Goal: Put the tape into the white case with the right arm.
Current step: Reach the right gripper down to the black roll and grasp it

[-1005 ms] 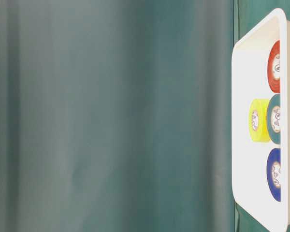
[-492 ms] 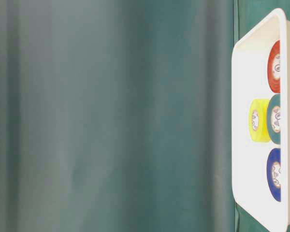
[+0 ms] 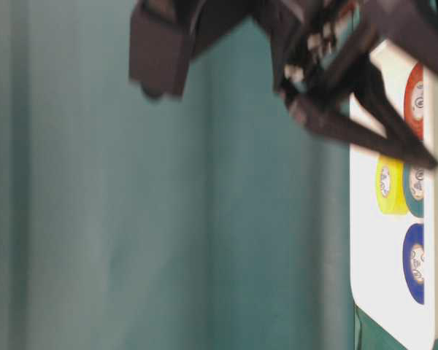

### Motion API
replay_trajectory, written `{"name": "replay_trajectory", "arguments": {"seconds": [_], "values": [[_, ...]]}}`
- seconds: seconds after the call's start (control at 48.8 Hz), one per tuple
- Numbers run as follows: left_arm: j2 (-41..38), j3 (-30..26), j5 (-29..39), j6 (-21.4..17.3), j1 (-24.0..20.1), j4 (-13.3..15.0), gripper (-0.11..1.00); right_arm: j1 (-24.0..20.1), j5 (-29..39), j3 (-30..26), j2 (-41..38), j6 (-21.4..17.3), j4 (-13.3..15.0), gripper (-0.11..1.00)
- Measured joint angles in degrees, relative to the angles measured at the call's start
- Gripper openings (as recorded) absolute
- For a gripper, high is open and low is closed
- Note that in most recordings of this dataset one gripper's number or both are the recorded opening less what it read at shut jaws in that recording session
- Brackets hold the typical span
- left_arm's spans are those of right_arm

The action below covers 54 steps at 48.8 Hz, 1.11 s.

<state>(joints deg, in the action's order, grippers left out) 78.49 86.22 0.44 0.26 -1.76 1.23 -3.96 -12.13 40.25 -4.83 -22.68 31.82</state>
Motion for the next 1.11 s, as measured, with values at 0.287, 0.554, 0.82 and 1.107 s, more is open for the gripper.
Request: {"name": "replay_trajectory", "arguments": {"seconds": [0.287,0.554,0.82,1.107], "values": [[0.0,1.2,0.0,0.0,0.0,0.1,0.00,-2.7,0.7,-10.5,-7.2,0.0,0.1,0.68],[0.0,1.9,-0.2,0.0,0.0,0.0,0.00,-3.9,3.9,-16.9,-12.0,-1.9,0.0,0.68],[0.0,2.1,-0.3,0.0,0.0,0.1,0.00,-4.0,6.9,-21.2,-15.2,-4.5,0.0,0.68],[0.0,2.2,-0.5,0.0,0.0,0.0,0.00,-4.8,9.8,-23.2,-17.6,-4.5,0.1,0.68]]}}
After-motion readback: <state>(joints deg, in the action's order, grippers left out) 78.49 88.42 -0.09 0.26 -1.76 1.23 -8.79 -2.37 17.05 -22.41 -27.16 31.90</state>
